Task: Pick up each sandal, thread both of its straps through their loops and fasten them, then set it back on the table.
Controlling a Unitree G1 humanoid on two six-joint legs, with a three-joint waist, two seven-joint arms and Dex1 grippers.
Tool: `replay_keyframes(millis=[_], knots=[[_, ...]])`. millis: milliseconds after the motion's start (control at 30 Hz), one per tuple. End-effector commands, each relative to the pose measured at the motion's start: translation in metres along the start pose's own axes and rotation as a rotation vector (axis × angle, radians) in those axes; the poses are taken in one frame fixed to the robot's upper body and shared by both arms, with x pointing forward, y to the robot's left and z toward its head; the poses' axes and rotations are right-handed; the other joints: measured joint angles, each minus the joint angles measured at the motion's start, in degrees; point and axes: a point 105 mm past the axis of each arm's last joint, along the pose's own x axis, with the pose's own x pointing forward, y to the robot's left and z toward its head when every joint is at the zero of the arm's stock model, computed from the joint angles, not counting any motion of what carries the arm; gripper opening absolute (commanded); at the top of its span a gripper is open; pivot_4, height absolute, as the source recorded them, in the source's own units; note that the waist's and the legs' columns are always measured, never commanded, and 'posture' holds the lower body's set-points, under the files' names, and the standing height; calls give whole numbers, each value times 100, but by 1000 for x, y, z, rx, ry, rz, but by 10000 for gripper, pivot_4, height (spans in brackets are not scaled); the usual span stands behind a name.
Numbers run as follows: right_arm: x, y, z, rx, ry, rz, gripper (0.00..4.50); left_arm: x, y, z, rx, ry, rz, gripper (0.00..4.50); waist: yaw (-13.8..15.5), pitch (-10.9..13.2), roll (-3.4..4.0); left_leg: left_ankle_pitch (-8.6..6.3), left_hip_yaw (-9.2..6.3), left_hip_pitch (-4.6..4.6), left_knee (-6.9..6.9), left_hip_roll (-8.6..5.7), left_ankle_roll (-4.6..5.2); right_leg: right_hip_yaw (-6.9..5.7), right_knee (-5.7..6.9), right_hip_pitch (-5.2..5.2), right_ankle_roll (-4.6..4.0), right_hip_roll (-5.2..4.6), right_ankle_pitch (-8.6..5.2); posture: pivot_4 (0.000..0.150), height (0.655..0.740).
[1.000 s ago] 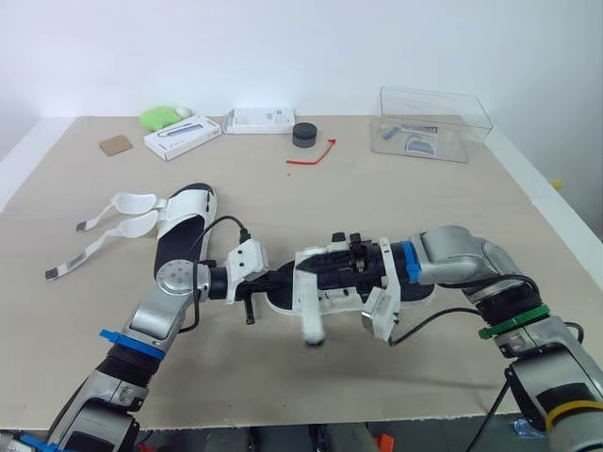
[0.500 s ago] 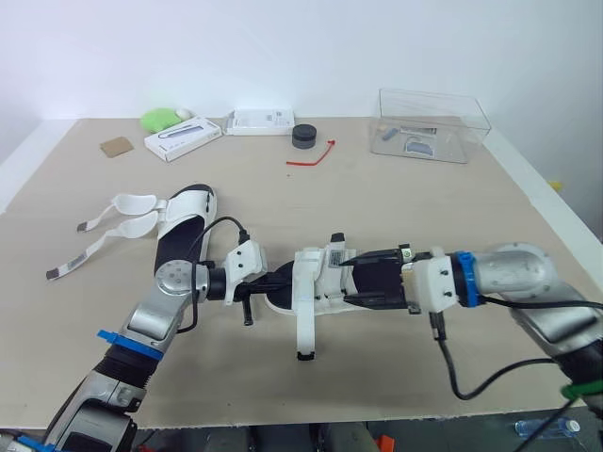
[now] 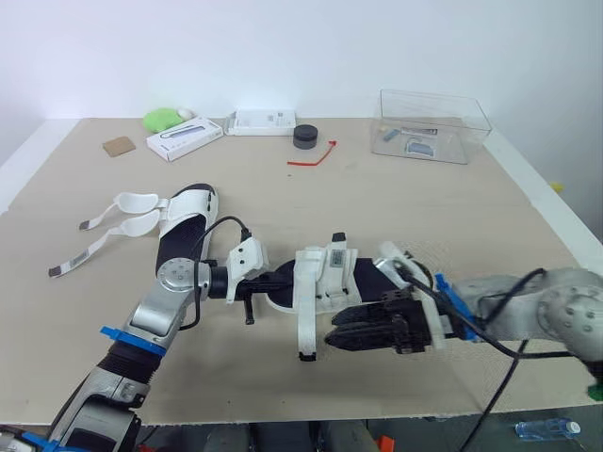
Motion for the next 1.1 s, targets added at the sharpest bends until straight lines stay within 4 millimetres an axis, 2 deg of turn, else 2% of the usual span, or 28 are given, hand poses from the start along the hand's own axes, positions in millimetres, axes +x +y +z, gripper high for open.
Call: replay_keyframes(millis=[33,100,200,267,633,667,700,800,967,1100], knots=[[4,-3,5,20,14,-34,26102,1,-2,1,-30,-11,-16,0,0,0,0,0,-2,-5,0,-1,0,2,0,-3,3,1,0,1500,7400],[6,-3,6,4,29,-39,26102,1,-1,2,-28,-14,-13,0,0,0,0,-1,-4,-12,0,-1,2,2,0,-7,6,1,-1,1500,7400],[8,-8,7,3,42,-77,34083,0,-1,2,-15,-7,-12,0,0,0,0,-3,-9,-20,0,-1,5,-1,-2,-11,7,1,-1,1500,7400],[9,-7,6,8,51,-69,44255,0,-1,1,-13,-4,-13,0,0,0,0,-3,-12,-26,0,-1,5,-3,-3,-14,8,1,-1,1500,7400],[20,-8,5,56,122,-31,44738,0,-3,-2,-9,8,-10,0,-2,0,0,-3,-21,-35,11,-1,5,-7,-4,-14,11,4,2,1500,7400],[22,-8,5,56,133,-26,39558,0,-2,-2,-8,8,-9,0,-2,0,0,-3,-23,-36,11,-1,5,-7,-4,-14,11,4,2,1500,7400],[23,-8,4,57,142,-22,36900,0,-2,-2,-8,7,-8,0,-2,0,0,-3,-24,-37,11,-1,5,-8,-4,-14,11,4,2,1500,7400],[28,-9,3,65,157,-15,21585,1,-3,-2,-9,5,-4,0,-2,0,0,-3,-27,-39,12,-1,5,-10,-4,-15,11,4,2,1500,7400],[35,-15,0,68,177,-36,400,0,-6,-2,-12,4,-1,0,-2,0,1,-3,-31,-42,12,-1,5,-12,-5,-15,11,4,2,1500,7400],[38,-18,2,72,168,-47,400,-1,-6,-3,-15,4,6,0,-4,-1,1,-3,-36,-45,12,-1,6,-17,-6,-16,11,3,2,1500,7400]])
